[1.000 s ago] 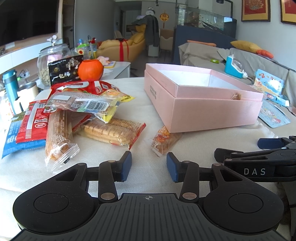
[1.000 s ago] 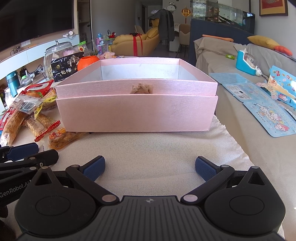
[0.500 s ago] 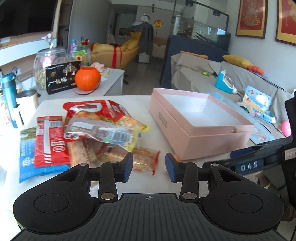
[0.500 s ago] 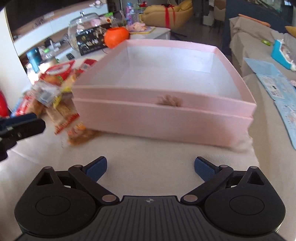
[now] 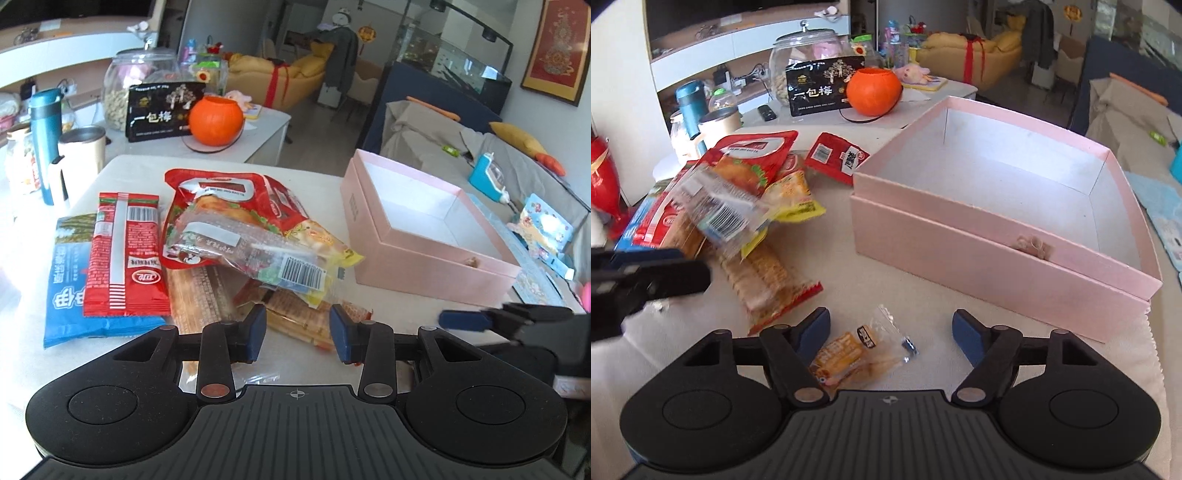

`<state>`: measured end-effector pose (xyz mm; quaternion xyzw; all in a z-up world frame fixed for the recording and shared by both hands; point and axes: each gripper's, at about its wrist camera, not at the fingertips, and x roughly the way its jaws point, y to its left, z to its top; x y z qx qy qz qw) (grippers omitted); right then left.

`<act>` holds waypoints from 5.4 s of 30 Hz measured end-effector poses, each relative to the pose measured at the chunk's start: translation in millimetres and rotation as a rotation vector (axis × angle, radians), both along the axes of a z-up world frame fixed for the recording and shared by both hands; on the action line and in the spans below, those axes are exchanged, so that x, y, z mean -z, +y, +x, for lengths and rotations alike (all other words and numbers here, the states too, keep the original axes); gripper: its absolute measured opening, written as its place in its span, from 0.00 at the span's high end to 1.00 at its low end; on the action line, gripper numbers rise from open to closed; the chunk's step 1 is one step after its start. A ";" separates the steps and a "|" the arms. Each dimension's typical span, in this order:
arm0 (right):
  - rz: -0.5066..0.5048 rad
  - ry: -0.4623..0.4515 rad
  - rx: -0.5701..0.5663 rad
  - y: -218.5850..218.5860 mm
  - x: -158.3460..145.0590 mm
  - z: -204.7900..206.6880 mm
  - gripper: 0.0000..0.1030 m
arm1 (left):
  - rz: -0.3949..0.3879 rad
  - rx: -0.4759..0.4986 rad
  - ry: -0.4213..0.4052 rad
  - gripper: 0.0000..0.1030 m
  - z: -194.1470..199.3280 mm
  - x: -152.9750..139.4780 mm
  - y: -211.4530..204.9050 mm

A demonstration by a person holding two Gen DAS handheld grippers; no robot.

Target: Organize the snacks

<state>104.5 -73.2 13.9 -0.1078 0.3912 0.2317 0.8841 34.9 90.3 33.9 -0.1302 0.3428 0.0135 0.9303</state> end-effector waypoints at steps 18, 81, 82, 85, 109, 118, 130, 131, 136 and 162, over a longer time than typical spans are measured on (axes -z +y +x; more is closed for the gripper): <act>0.055 -0.040 0.118 -56.9 14.2 -5.8 0.00 | 0.278 0.225 -0.017 0.47 2.6 13.9 -54.6; 0.187 0.042 0.095 -56.4 -21.6 -22.9 0.31 | 0.047 0.372 0.071 0.65 106.8 6.6 0.2; 0.189 0.045 0.085 -55.8 -20.1 -26.1 0.31 | 0.017 0.378 0.078 0.65 94.7 8.5 3.3; 0.193 0.065 0.058 -53.4 -14.5 -29.0 0.28 | -0.064 0.364 0.085 0.65 59.4 14.1 14.6; 0.036 -0.079 0.033 17.3 -10.3 -18.9 0.16 | -0.023 0.120 0.015 0.64 -38.8 -20.6 38.2; 0.115 0.004 0.158 -52.7 -0.4 -24.4 0.16 | 0.100 0.090 0.064 0.64 8.8 1.7 9.5; 0.195 0.078 -0.061 8.5 -8.2 -18.6 0.16 | 0.032 0.069 0.102 0.66 -6.4 -2.3 45.1; 0.174 0.092 -0.082 17.8 -3.6 -19.1 0.16 | -0.011 0.076 0.099 0.66 -5.6 -4.1 47.5; 0.073 -0.020 -0.056 16.7 -2.7 -32.0 0.15 | 0.000 0.059 0.104 0.66 10.4 -2.2 38.5; 0.176 0.103 0.021 24.1 -3.4 -0.8 0.13 | 0.117 0.139 0.139 0.57 -30.5 10.5 21.8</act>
